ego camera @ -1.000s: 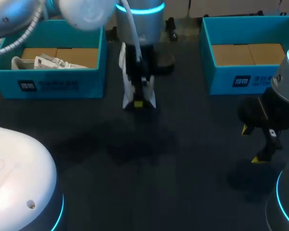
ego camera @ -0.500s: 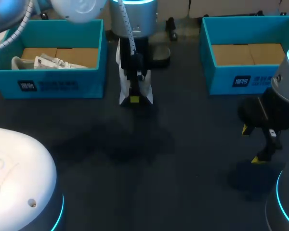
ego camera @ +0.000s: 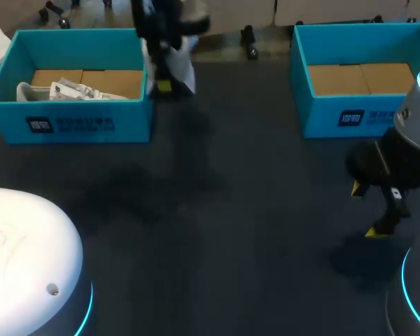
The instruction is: Take the shoe out of the shoebox, open the shoe tongue, remove and reinsert the insole, then place the shoe into the shoebox
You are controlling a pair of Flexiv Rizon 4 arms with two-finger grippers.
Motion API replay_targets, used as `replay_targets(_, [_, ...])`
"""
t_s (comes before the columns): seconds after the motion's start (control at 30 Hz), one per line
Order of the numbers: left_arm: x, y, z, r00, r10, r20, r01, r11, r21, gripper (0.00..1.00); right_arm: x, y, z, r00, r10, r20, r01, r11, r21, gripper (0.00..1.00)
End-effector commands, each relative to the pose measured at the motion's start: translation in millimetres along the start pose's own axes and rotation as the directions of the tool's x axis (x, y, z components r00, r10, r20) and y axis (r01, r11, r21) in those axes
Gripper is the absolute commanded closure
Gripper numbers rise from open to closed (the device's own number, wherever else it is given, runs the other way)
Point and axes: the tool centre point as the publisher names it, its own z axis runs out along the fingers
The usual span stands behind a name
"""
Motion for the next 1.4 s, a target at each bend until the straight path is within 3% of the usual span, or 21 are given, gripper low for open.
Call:
replay_targets(0.03, [-26.7, 27, -17, 1.000, -0.003, -0.015, 0.004, 1.000, 0.020, 1.00, 0.4, 0.0, 1, 1.000, 0.000, 0.001, 0.000, 1.000, 0.002, 0.00])
replay_targets(0.8, [-156.8, 136, -55, 0.999, 0.032, -0.002, -0.032, 0.999, -0.008, 1.00, 0.4, 0.0, 1, 1.000, 0.000, 0.001, 0.000, 1.000, 0.002, 0.00])
replay_targets(0.97, [-172.9, 159, -59, 0.998, 0.069, -0.001, -0.069, 0.997, -0.022, 1.00, 0.4, 0.0, 1, 1.000, 0.000, 0.001, 0.000, 1.000, 0.002, 0.00])
replay_targets(1.4, [-172.9, 159, -59, 0.998, 0.069, -0.001, -0.069, 0.997, -0.022, 1.00, 0.4, 0.0, 1, 1.000, 0.000, 0.001, 0.000, 1.000, 0.002, 0.00])
